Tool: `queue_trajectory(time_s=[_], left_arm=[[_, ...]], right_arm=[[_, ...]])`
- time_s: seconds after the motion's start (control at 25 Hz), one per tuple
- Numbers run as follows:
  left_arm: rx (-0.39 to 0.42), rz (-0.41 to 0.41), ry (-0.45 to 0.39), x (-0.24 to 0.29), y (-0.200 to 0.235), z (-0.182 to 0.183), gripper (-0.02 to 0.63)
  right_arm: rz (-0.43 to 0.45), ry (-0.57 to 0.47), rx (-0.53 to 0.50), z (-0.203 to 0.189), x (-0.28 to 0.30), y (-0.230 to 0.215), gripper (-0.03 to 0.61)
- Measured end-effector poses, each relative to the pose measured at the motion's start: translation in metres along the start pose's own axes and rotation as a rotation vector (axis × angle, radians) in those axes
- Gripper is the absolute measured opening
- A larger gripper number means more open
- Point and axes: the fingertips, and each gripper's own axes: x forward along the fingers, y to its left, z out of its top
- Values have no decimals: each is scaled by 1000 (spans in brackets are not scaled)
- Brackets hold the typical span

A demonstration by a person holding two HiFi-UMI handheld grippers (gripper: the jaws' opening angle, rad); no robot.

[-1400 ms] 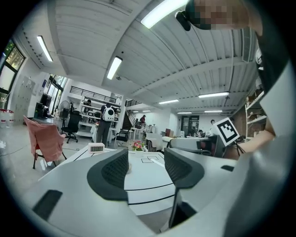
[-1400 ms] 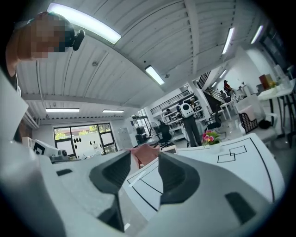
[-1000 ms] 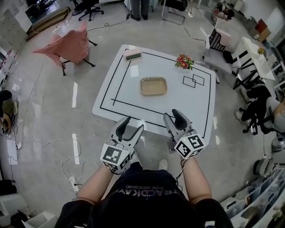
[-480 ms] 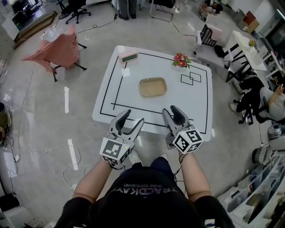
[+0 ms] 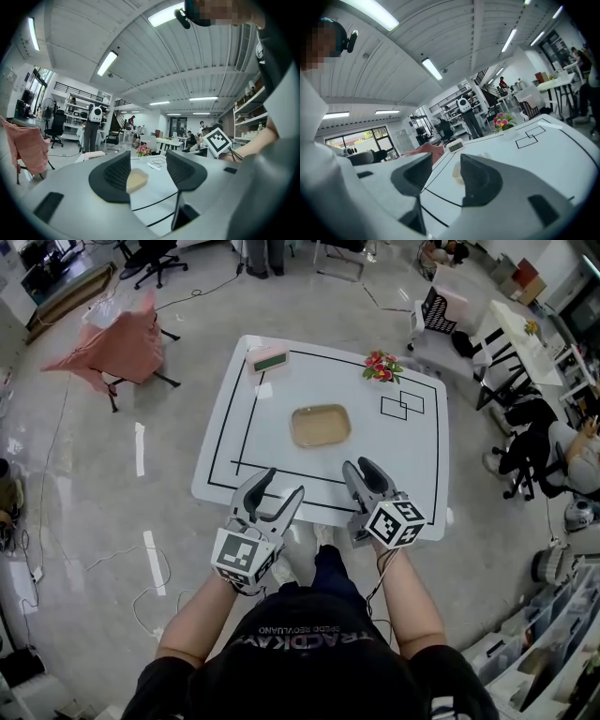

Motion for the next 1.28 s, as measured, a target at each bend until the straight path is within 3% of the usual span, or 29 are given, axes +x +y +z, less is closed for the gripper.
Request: queue_trajectory(time_s=[0.72,1.0,1.28], left_arm=[[-46,89,111,84,16,-30,235],[-61,106,141,107,21,-39,235],[-77,125,161,118,27,-48,235]], right_arm=[[-61,144,350,-41,77,-126,173],[-63,180,524,-60,98,-151,173],[-58,219,592,-69,117,-161,172]])
